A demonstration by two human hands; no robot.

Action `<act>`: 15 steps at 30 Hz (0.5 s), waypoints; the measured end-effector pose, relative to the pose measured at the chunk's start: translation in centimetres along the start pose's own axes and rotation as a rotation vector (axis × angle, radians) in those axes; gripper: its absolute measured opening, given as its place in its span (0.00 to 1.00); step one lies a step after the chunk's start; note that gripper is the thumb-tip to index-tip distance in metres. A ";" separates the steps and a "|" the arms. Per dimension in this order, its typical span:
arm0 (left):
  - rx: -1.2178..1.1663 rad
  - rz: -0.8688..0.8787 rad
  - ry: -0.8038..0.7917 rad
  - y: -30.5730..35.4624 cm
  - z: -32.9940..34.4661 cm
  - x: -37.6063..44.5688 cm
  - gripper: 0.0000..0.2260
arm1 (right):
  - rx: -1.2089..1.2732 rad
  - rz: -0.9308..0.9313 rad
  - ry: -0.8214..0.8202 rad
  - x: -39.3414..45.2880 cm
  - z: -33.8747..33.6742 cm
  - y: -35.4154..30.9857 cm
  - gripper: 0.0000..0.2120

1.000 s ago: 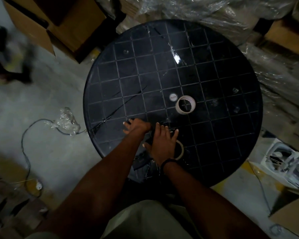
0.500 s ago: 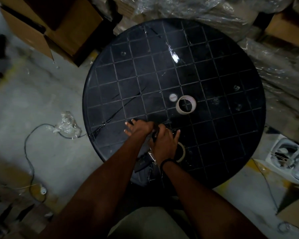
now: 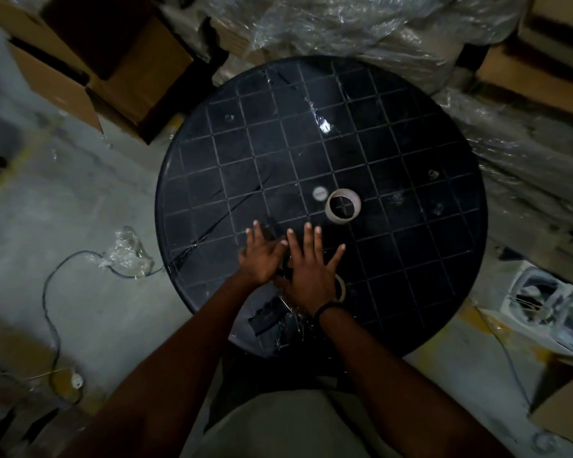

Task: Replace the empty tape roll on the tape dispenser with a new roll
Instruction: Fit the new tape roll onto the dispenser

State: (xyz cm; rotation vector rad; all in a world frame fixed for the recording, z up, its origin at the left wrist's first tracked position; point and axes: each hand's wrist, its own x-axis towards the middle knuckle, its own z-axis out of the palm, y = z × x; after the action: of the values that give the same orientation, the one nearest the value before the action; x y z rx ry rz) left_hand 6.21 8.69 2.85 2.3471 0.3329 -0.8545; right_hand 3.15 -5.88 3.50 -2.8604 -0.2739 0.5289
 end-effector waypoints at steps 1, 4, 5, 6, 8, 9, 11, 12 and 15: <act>0.049 0.074 0.054 -0.6 0.0 -0.8 0.27 | -0.038 -0.030 0.017 -0.1 -0.7 0.6 0.50; 0.135 0.226 0.243 -2.7 0.0 -3.1 0.32 | -0.112 -0.066 0.036 -0.5 -2.5 2.9 0.53; 0.147 0.242 0.291 -3.3 0.0 -3.8 0.34 | -0.127 -0.059 0.030 -0.7 -2.8 3.8 0.53; 0.155 0.240 0.333 -3.9 0.2 -4.5 0.35 | -0.142 -0.047 0.018 -1.1 -2.9 4.6 0.54; 0.161 0.192 0.400 -4.2 0.9 -6.2 0.38 | -0.174 -0.016 -0.014 -1.8 -2.9 6.1 0.54; 0.161 0.156 0.401 -4.3 1.5 -7.1 0.41 | -0.182 -0.001 -0.035 -2.3 -2.9 6.6 0.54; 0.213 0.094 0.315 -4.4 3.2 -8.5 0.46 | -0.175 0.022 -0.083 -3.3 -2.7 7.4 0.54; 0.268 0.073 0.240 -4.5 4.2 -8.9 0.48 | -0.153 0.033 -0.120 -3.8 -2.4 7.6 0.54; 0.481 0.059 0.050 -4.6 6.6 -9.4 0.44 | 0.003 0.122 -0.255 -5.3 -1.4 7.6 0.54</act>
State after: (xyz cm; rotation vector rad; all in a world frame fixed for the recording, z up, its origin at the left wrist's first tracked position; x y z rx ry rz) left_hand -6.12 7.92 2.86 2.8074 0.0801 -0.9278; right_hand -0.15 -14.64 4.62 -2.8179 -0.1399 0.9184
